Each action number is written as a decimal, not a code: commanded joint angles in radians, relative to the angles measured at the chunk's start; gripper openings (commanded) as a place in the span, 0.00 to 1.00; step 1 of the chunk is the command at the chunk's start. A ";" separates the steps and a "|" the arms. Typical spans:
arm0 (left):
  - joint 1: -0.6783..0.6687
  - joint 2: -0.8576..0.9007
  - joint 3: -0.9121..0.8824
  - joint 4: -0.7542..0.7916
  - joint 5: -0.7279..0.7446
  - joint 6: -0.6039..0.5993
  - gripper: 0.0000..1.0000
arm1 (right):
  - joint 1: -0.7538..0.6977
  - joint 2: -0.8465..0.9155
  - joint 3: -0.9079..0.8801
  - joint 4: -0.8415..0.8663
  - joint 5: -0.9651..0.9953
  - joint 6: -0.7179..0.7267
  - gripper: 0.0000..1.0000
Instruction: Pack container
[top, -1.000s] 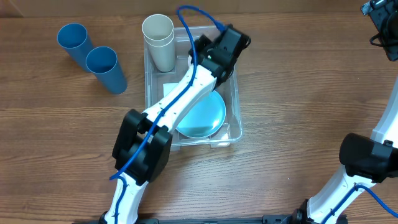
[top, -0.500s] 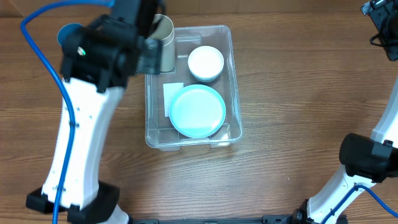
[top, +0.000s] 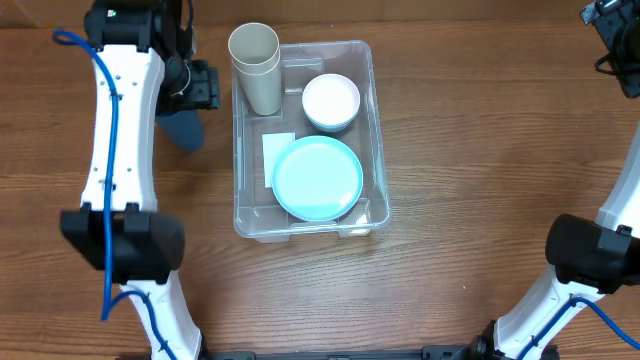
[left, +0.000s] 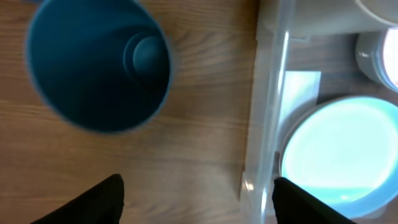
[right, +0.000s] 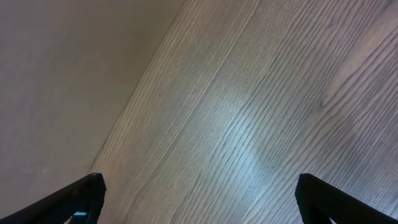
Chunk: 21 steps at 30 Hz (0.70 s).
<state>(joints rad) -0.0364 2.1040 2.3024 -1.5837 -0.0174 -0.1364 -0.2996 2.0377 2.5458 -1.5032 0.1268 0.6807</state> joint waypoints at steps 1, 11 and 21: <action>0.020 0.076 0.002 0.037 0.036 0.039 0.72 | 0.001 -0.008 0.006 0.005 0.003 0.004 1.00; 0.028 0.116 0.002 0.104 -0.013 0.074 0.52 | 0.001 -0.008 0.006 0.005 0.003 0.004 1.00; 0.034 0.117 -0.037 0.166 -0.098 0.074 0.43 | 0.001 -0.008 0.006 0.005 0.003 0.005 1.00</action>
<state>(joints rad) -0.0166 2.2135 2.2955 -1.4372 -0.0841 -0.0746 -0.2996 2.0377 2.5458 -1.5032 0.1272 0.6804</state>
